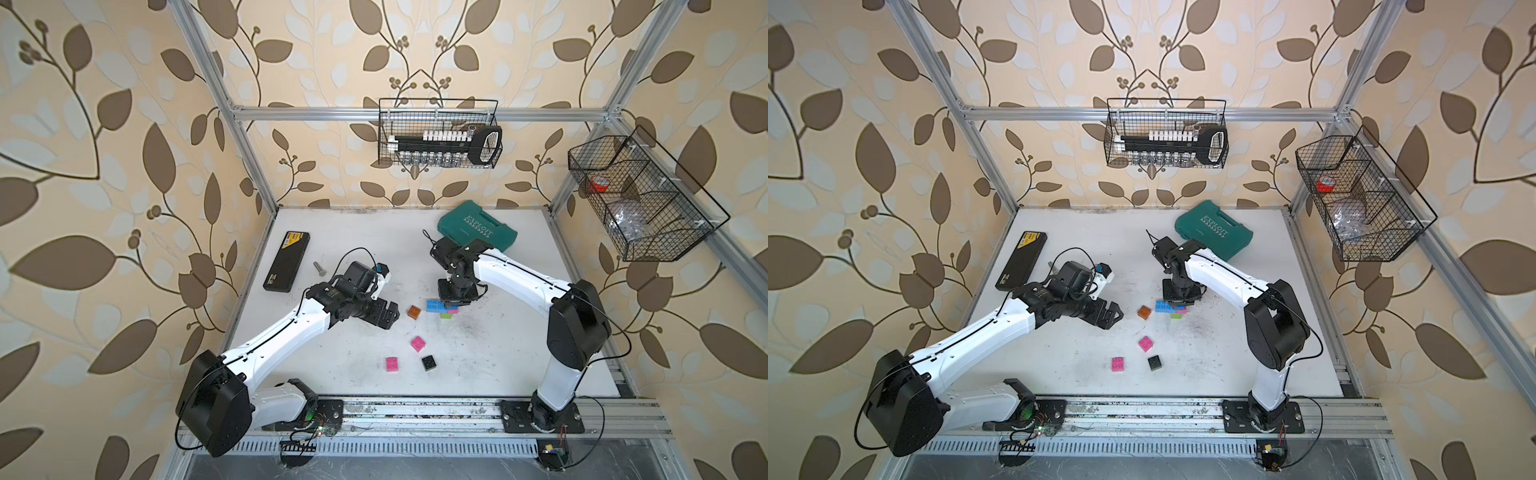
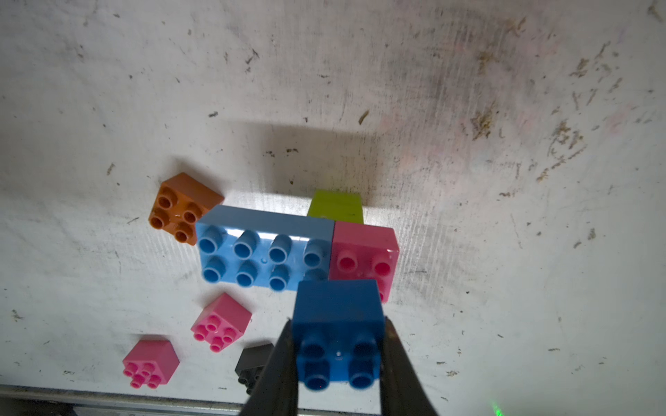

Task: Assemble the number 4 with lego
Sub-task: Assemble the lego brick with the lego brick.

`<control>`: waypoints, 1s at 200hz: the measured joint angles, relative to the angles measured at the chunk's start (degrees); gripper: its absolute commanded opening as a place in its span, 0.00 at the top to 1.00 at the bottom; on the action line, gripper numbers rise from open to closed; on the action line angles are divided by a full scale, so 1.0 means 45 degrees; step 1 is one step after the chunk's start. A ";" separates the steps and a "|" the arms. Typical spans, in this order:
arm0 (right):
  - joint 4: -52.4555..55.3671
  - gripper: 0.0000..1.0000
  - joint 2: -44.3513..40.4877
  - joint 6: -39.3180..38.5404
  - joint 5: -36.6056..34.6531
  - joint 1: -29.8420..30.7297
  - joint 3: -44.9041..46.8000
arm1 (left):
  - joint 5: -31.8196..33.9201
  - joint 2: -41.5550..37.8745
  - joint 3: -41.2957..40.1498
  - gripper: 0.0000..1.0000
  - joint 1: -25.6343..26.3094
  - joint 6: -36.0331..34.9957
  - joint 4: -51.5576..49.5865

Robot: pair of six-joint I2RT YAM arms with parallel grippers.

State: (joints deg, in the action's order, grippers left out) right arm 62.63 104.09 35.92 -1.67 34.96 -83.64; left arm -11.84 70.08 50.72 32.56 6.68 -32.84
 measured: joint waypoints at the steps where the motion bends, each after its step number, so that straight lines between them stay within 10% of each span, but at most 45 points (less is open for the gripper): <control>1: -0.0005 0.89 0.0010 0.0010 0.0000 0.0000 0.0000 | 0.0000 0.0005 0.0000 0.01 0.0000 0.0000 0.0000; 200: -0.0646 0.89 0.0413 0.0350 0.0034 -0.0024 -0.0019 | -0.0053 0.0325 0.0044 0.01 -0.0010 0.0000 0.0005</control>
State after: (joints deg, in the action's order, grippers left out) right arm 59.72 105.95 37.50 -1.52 34.85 -83.72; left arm -12.08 71.55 50.92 32.51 6.68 -32.82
